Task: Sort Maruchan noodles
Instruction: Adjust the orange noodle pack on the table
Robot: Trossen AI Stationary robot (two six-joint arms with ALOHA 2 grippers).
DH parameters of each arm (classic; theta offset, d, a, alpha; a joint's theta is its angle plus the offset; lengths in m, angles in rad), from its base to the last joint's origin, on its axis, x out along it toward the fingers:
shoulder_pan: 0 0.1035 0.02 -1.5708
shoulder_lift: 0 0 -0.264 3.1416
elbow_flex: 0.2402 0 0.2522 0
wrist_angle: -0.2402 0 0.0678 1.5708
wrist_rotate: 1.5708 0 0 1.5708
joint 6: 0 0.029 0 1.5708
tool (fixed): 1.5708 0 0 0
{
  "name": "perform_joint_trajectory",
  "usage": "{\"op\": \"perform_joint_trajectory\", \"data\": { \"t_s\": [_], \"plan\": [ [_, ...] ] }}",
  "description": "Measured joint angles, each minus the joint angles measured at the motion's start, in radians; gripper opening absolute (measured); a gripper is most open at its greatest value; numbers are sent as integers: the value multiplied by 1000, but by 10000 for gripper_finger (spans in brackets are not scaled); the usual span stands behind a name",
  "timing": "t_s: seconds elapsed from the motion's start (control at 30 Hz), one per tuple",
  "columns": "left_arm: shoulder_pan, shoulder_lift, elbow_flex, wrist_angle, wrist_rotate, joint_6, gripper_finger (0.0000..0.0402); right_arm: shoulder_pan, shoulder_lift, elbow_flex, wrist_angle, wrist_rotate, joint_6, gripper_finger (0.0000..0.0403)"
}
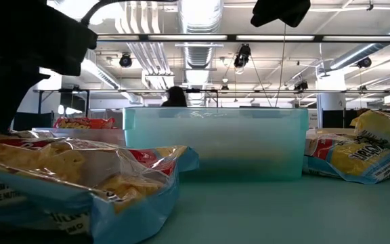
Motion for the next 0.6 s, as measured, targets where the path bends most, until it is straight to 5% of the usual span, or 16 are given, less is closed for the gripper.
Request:
{"op": "perform_joint_trajectory", "data": {
  "t_s": [0.6],
  "plan": [
    [24,-20,-66,66,209,-870,38,3,0,0,0,0,4,72]
  ]
}}
